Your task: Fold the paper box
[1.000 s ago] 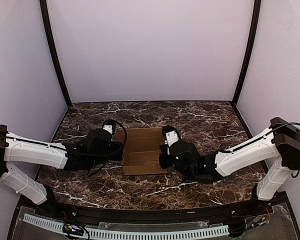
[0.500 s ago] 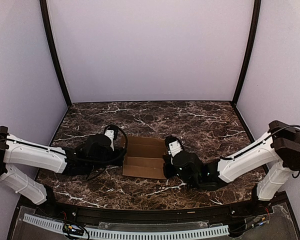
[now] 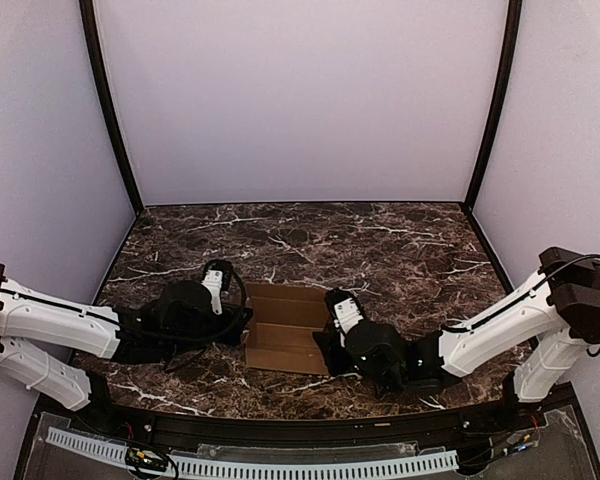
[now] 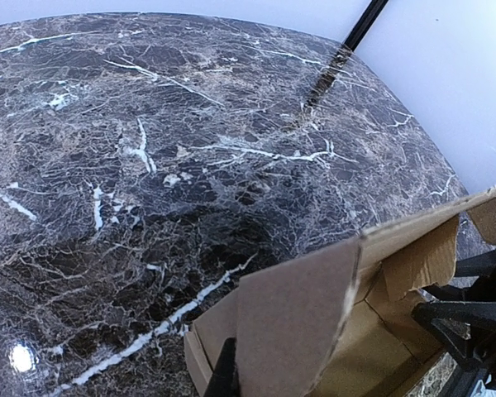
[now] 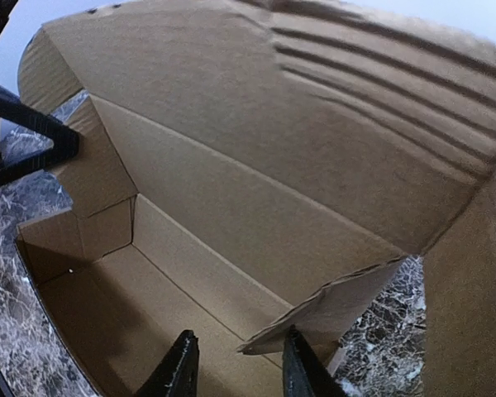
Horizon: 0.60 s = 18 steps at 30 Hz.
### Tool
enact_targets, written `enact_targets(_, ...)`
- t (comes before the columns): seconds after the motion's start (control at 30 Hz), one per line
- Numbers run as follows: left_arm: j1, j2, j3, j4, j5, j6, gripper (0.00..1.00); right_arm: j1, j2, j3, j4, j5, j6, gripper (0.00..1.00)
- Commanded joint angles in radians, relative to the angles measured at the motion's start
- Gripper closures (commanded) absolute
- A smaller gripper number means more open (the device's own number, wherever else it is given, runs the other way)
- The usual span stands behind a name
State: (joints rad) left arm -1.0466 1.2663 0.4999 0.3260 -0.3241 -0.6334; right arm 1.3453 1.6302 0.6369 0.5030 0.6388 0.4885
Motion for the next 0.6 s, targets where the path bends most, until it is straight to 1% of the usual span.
enact_targets(0.0, -0.022, -0.021, -0.028, -0.046, 0.064, -0.014, 0.99, 0.013, -0.048, -0.014, -0.043, -0.016, 0.01, 0.63)
enact_targets(0.27, -0.039, -0.017, -0.021, -0.056, 0.025, -0.004, 0.99, 0.019, -0.142, -0.044, -0.145, 0.013, 0.04, 0.55)
enact_targets(0.57, -0.043, -0.024, -0.023, -0.081, -0.033, -0.007, 0.99, 0.04, -0.255, -0.094, -0.3, 0.044, 0.114, 0.53)
